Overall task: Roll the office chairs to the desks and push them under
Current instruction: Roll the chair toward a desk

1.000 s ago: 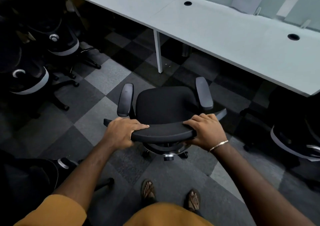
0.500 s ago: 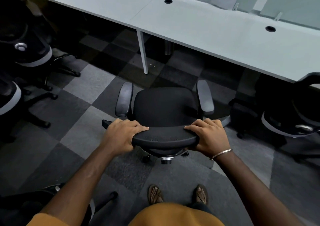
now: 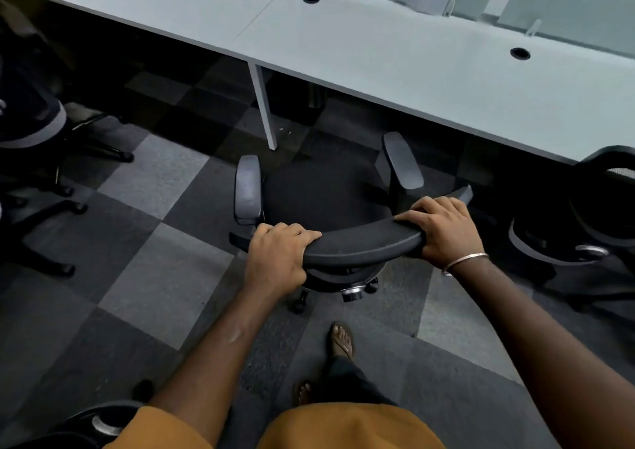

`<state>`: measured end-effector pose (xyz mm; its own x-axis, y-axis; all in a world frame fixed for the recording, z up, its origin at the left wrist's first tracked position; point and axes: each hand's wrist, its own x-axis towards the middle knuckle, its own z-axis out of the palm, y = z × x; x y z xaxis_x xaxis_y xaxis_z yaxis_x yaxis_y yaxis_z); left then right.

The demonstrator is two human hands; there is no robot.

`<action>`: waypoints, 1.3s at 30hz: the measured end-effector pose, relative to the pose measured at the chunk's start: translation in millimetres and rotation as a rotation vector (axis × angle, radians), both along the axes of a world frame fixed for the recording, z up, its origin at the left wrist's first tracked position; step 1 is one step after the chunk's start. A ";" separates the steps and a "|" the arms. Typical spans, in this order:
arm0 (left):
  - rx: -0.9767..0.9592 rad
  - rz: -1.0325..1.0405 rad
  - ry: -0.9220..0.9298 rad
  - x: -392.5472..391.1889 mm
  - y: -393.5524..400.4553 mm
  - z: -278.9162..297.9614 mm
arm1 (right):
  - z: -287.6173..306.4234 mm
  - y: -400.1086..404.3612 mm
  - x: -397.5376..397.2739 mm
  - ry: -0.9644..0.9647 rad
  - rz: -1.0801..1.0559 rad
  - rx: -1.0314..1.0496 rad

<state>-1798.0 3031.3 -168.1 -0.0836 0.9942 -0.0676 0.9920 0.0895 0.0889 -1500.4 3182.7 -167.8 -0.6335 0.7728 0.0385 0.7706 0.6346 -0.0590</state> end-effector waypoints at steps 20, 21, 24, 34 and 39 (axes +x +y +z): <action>0.207 0.145 0.010 25.4 153.7 -26.3 | -14.1 206.1 -38.2 0.043 -0.238 0.104; 0.203 0.143 0.025 17.6 161.8 -27.9 | -13.6 210.1 -43.8 0.037 -0.247 0.105; 0.196 0.131 0.050 -14.6 187.8 -32.6 | -14.5 217.3 -67.2 0.046 -0.292 0.124; 0.102 0.072 -0.260 -177.2 294.0 -21.3 | -18.1 233.8 -165.7 0.134 -0.164 0.047; 0.092 0.134 -0.419 -208.0 341.6 -13.9 | -16.1 240.5 -217.8 0.203 -0.196 0.032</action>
